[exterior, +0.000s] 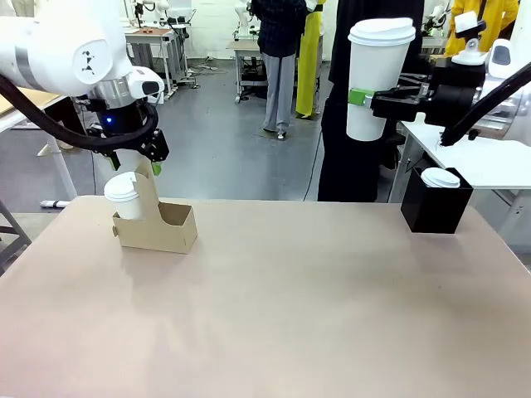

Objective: Pour a drink into a cup and package it in a carrier.
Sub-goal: Position the Cup Carrier in the center of the table.

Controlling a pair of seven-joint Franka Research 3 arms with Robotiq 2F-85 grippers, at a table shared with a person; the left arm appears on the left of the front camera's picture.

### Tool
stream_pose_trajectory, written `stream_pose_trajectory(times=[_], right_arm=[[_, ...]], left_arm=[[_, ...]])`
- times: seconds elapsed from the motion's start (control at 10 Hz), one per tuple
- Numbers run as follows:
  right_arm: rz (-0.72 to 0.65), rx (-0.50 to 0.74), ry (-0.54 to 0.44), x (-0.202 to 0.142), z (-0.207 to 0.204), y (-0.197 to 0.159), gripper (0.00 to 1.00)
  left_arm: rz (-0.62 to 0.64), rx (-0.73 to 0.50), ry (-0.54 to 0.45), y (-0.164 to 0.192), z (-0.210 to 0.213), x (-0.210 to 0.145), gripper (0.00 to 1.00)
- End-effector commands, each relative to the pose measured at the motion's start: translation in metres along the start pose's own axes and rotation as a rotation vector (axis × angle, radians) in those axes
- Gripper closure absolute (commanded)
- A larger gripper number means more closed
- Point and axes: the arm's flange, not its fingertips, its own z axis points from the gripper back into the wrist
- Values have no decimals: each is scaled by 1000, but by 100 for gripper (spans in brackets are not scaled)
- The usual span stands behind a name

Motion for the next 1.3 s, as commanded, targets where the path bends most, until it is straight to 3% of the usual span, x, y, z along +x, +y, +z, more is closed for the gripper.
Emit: stream_pose_trajectory(times=[0.0,0.1,0.2,0.4,0.5,0.6,0.7,0.9,1.0,1.1,1.2], right_arm=[[12,-7,-3,3,-1,2,20],[12,-7,-3,3,-1,2,20],[12,-7,-3,3,-1,2,20],[12,-7,-3,3,-1,2,20],[12,-7,-3,3,-1,2,20],[12,-7,-3,3,-1,2,20],[12,-7,-3,3,-1,2,20],[12,-7,-3,3,-1,2,20],[12,-7,-3,3,-1,2,20],[12,-7,-3,3,-1,2,20],[12,-7,-3,3,-1,2,20]], left_arm=[[26,51,-62,-4,-1,2,57],[24,55,-72,-4,0,3,58],[22,47,-75,-4,-1,4,100],[21,33,-65,-5,-4,3,100],[22,35,-53,-6,-5,5,85],[24,31,-49,-6,-6,5,96],[25,27,-44,-6,-8,5,100],[12,20,-14,-9,-9,7,100],[-13,-23,62,-9,-11,7,100],[1,17,-37,-6,-8,7,100],[1,17,-37,-6,-8,7,100]])
